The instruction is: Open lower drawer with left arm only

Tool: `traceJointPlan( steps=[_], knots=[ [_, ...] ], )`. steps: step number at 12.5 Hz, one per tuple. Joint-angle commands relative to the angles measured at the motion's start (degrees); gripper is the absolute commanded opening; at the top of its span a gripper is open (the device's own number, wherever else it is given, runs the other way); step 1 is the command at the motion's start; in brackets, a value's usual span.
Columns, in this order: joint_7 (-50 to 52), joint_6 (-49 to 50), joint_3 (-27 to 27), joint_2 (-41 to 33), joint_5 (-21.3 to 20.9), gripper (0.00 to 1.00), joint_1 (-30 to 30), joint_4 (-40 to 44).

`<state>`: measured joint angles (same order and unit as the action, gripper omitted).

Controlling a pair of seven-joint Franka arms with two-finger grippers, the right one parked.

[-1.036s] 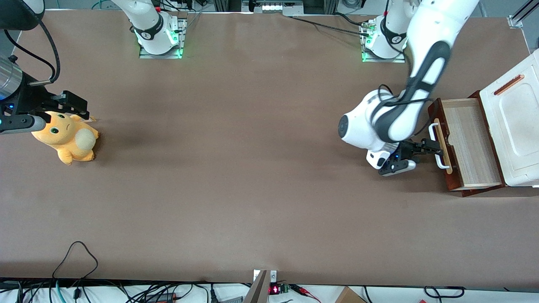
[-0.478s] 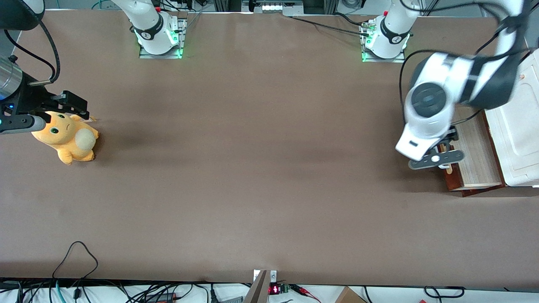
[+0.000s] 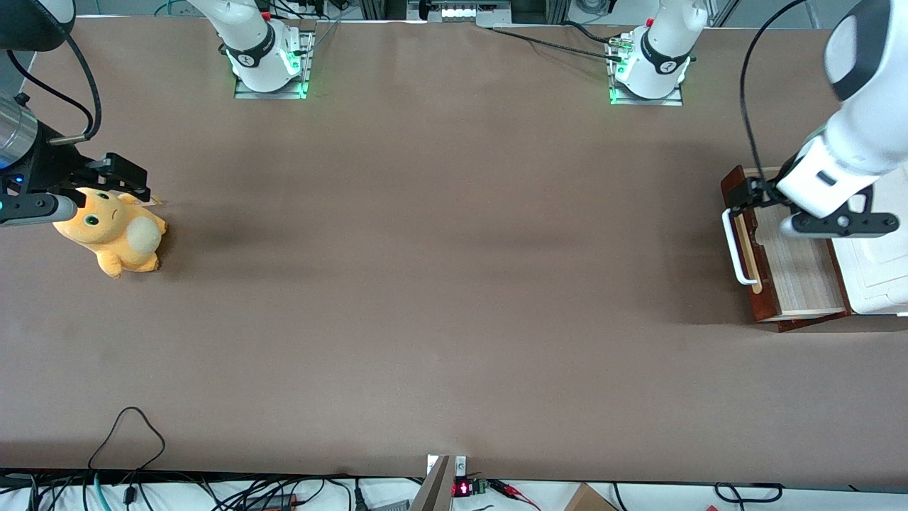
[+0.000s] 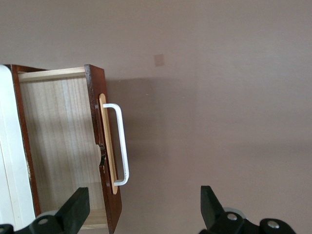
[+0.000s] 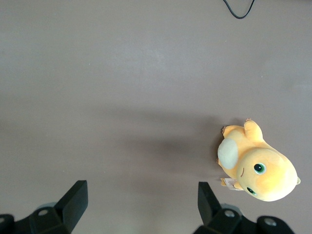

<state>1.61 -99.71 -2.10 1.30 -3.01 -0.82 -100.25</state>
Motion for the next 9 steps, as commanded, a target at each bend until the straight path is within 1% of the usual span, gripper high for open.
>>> traceJointPlan(
  steps=[1,9],
  knots=[
    [-4.0,2.0,1.5,-1.5,2.0,1.00,-1.0,0.4],
    [-3.9,2.1,1.5,-1.0,2.1,1.00,-1.1,1.9]
  ],
)
